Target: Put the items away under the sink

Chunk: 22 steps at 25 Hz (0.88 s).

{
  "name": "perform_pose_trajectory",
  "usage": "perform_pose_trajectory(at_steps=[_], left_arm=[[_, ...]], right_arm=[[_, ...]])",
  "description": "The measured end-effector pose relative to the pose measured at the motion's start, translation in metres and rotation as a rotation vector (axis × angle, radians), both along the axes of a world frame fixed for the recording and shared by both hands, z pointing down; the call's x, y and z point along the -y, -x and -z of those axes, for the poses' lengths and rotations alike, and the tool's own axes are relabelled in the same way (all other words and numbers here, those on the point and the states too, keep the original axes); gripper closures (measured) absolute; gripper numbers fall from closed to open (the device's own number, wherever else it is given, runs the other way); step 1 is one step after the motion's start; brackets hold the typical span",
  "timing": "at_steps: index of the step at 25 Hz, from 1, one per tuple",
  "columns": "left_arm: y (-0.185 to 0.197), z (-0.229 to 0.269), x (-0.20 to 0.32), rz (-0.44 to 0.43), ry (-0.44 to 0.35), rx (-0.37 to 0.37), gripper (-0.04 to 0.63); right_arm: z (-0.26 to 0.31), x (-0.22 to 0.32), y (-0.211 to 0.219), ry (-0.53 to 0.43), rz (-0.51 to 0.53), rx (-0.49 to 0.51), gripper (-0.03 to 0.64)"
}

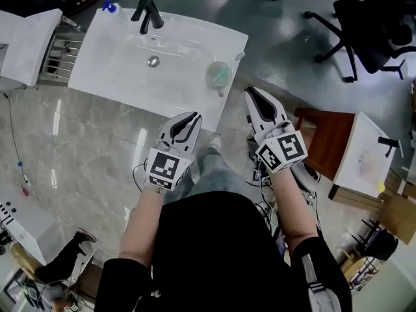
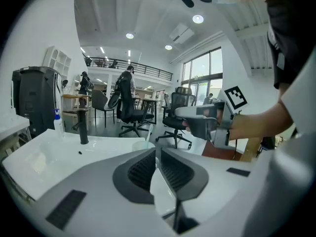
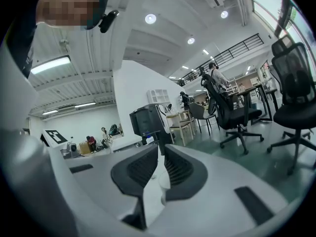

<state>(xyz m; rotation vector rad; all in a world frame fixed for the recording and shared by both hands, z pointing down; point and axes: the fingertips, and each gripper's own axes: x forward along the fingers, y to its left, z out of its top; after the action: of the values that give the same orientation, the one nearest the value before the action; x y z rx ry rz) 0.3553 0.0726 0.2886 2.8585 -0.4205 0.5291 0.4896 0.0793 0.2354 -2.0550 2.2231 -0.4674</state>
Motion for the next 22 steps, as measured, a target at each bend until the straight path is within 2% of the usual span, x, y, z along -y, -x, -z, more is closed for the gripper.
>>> perform_pose_trajectory(at_steps=[11,16,19,22], left_arm=[[-0.052,-0.079,0.003,0.013,0.052,0.076,0.442],[-0.065,-0.105,0.010,0.048,0.080,0.107,0.426],[-0.073,-0.113,0.013,0.057,0.090,0.106,0.426],[-0.081,-0.118,0.015,0.055,0.095,0.098,0.426]], right_arm=[[-0.076,0.040,-0.037,0.080,0.042,0.080,0.572],[-0.096,0.057,-0.040,0.094,0.068,0.109,0.563],[-0.103,0.069,-0.038,0.097,0.095,0.127,0.515],[-0.109,0.079,-0.038,0.099,0.112,0.142,0.506]])
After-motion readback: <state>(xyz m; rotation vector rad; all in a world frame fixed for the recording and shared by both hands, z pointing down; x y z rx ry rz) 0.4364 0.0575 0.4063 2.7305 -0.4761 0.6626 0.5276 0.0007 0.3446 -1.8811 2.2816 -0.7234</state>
